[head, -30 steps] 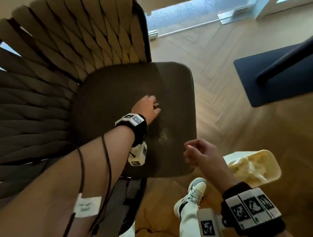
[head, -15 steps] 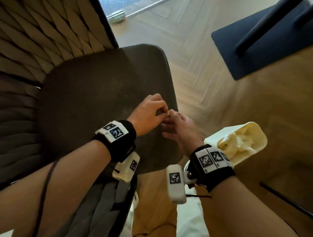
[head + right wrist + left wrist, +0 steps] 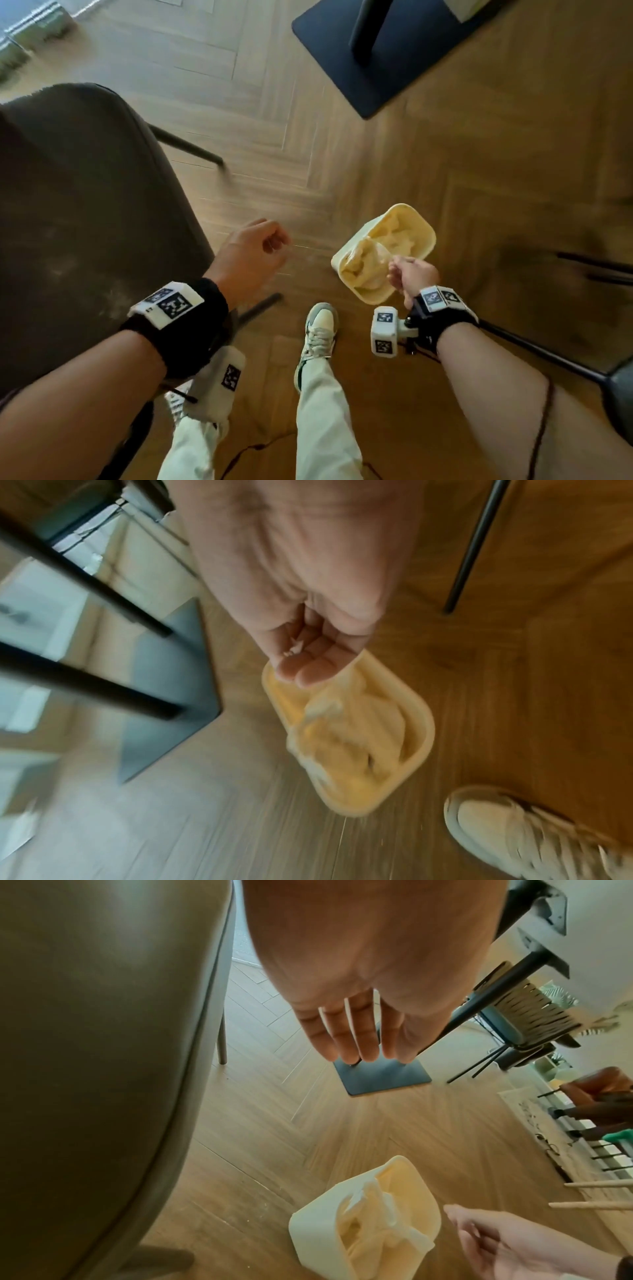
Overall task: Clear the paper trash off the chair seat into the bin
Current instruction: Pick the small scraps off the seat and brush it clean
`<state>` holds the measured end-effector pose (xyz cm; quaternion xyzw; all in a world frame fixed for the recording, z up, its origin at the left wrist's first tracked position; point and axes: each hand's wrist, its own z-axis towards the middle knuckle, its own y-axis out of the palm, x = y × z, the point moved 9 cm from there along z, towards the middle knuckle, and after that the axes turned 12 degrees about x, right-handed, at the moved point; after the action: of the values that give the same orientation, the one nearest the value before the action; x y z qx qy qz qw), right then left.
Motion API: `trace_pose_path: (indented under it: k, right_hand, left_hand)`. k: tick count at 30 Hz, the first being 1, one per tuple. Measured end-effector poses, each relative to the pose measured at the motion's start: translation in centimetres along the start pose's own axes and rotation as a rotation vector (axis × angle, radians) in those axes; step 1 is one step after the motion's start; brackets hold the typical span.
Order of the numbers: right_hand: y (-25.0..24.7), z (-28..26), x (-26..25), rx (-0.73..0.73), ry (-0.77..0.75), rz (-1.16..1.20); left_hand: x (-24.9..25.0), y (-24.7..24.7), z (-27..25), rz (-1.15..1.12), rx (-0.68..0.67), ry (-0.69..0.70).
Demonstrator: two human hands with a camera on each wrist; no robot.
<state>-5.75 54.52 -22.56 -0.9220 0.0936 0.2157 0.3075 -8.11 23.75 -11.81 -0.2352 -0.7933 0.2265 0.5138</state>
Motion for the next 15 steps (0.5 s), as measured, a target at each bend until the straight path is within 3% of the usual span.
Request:
trace_pose_path:
  k: [4, 8, 12, 15]
  right_hand:
    - [-1.8, 6.1, 1.7, 0.039, 0.163, 0.154]
    - [-1.8, 7.2, 2.7, -0.019, 0.242, 0.244]
    - [-2.6, 6.3, 2.2, -0.094, 0.193, 0.187]
    - [-3.5, 3.8, 0.9, -0.106, 0.071, 0.049]
  left_hand:
    - [-0.9, 1.5, 1.2, 0.052, -0.014, -0.007]
    - [-2.1, 2.4, 1.6, 0.109, -0.039, -0.023]
    - [-2.5, 1.0, 1.0, 0.125, -0.046, -0.038]
    - [-2.2, -1.7, -0.6, 0.079, -0.007, -0.086]
